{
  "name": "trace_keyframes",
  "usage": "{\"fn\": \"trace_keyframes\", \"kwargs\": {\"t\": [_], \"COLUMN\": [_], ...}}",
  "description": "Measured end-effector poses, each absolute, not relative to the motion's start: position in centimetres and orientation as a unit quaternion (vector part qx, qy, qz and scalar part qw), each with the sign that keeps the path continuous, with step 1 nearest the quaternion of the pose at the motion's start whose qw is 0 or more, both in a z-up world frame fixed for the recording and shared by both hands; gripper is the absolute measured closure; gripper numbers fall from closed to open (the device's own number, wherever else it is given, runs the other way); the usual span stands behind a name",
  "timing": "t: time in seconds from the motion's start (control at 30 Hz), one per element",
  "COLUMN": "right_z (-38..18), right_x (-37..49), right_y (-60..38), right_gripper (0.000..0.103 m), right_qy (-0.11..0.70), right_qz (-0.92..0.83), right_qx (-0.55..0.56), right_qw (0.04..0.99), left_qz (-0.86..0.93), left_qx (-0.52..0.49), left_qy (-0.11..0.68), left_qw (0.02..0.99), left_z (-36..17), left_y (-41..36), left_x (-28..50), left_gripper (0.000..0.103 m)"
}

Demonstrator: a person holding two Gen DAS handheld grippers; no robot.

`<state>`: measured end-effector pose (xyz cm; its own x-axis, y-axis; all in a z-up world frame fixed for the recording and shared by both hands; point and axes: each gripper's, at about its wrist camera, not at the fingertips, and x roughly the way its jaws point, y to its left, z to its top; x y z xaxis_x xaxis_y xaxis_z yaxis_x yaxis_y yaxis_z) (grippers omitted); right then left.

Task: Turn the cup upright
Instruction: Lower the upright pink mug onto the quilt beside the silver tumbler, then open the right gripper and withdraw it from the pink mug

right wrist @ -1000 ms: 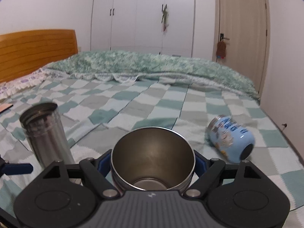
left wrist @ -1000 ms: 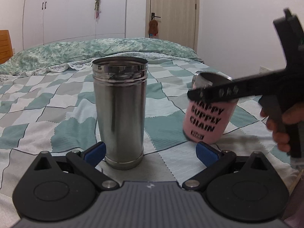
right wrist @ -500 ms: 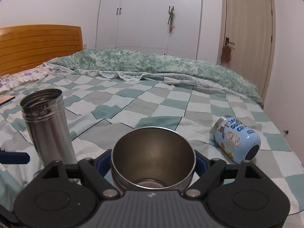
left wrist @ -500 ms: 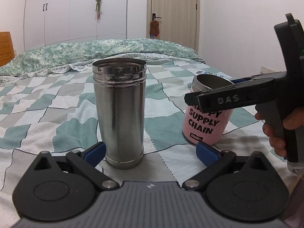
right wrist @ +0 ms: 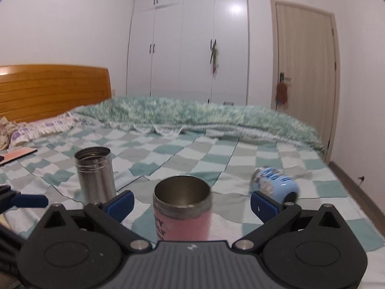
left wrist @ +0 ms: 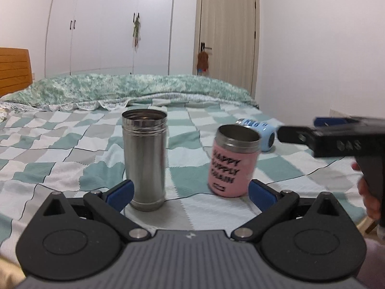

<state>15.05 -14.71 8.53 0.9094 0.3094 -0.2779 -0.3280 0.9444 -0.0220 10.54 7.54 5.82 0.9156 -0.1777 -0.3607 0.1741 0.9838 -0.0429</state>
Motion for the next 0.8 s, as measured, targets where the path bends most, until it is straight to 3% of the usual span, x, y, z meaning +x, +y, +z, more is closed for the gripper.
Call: {"fn": "trace_keyframes", "kwargs": {"t": [0.37, 0.8], "right_z": [4.4, 0.3], "right_x": [4.8, 2.4], "right_y": [-21.7, -24.1], "right_gripper": [0.000, 0.000], "right_qy": [0.103, 0.079], "right_qz": [0.117, 0.072], "right_qx": [-0.041, -0.017], "right_qw": [0.987, 0.994], "left_qz": [-0.063, -0.021], "left_qx": [-0.008, -0.012], "left_qy": [0.128, 0.082], "left_qw": [0.990, 0.996], "left_z": [2.8, 0.2], "left_y": [2.6, -0.2], "left_x": [4.1, 1.7], "left_gripper": [0.000, 0.000]}}
